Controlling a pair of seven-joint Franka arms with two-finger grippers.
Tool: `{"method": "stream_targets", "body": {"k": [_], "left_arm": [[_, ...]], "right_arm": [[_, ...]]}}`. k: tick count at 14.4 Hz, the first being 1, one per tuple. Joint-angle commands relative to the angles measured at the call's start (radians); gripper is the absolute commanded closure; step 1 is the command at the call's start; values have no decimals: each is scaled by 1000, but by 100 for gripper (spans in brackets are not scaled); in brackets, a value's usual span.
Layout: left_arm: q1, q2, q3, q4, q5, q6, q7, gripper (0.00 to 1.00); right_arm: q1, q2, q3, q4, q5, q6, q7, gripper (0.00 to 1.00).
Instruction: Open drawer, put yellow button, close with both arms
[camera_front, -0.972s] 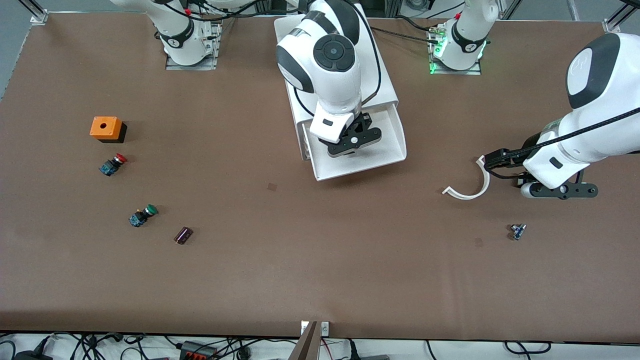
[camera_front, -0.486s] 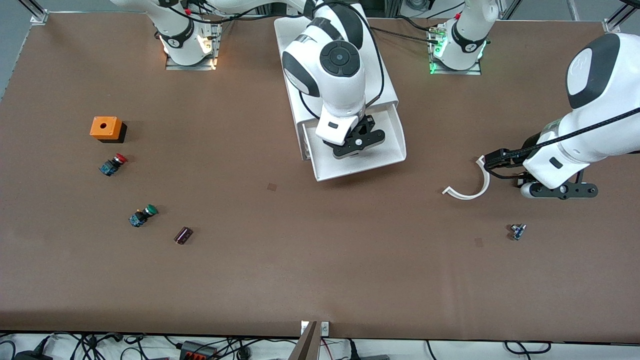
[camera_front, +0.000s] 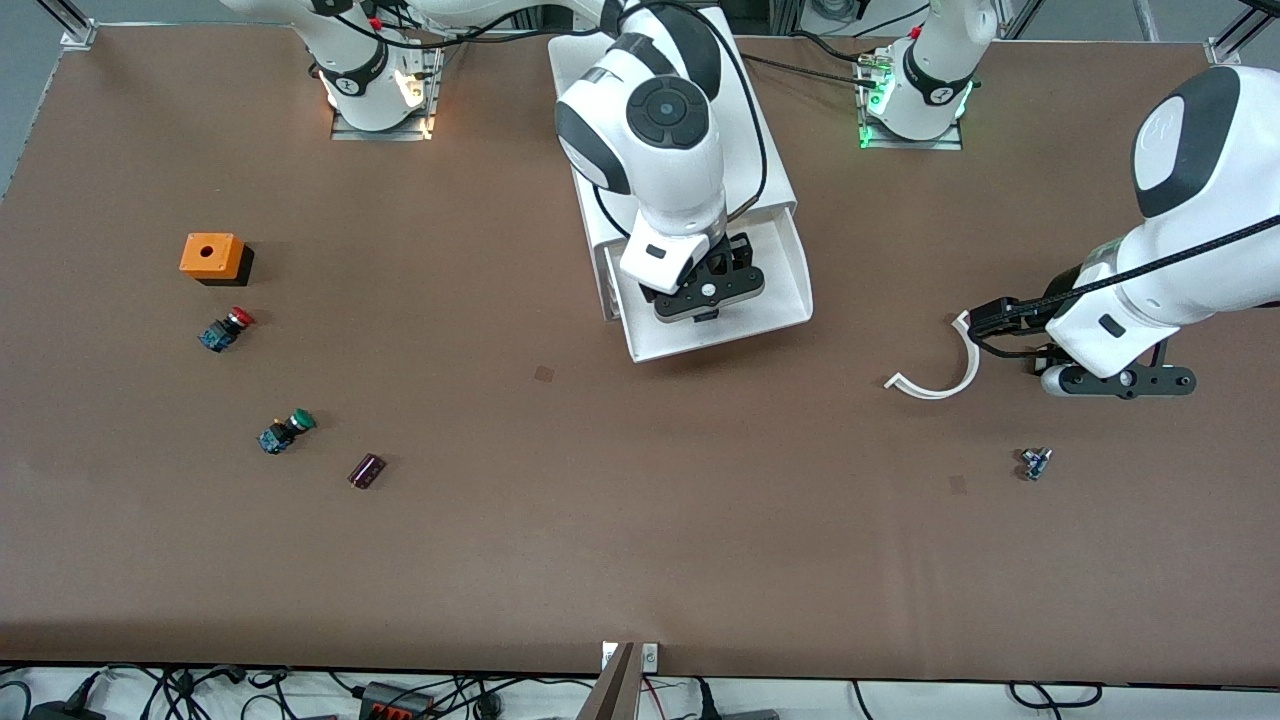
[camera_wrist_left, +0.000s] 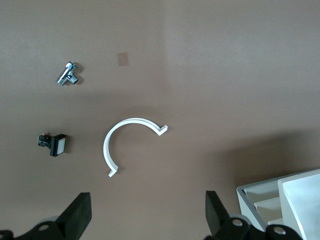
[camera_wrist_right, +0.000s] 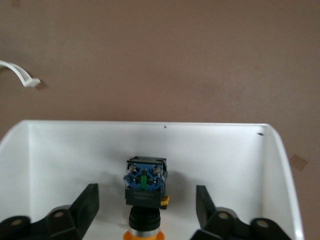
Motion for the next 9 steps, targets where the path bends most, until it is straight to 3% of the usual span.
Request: {"method": "stream_targets", "body": {"k": [1,4,9], "left_arm": [[-4,-31,-9,-30,26,18,-37,0],[-52,-21,-27,-29,16,38,-192,0],[-177,88,-30,-36,27,263,-387,0]], "right_arm": [[-40,-70,4,16,2,-30,46,0],[-126,-128,-14,15,-9,-128,43,0],[-346,-167,-51,-10,-29,-304,-139,0]]}}
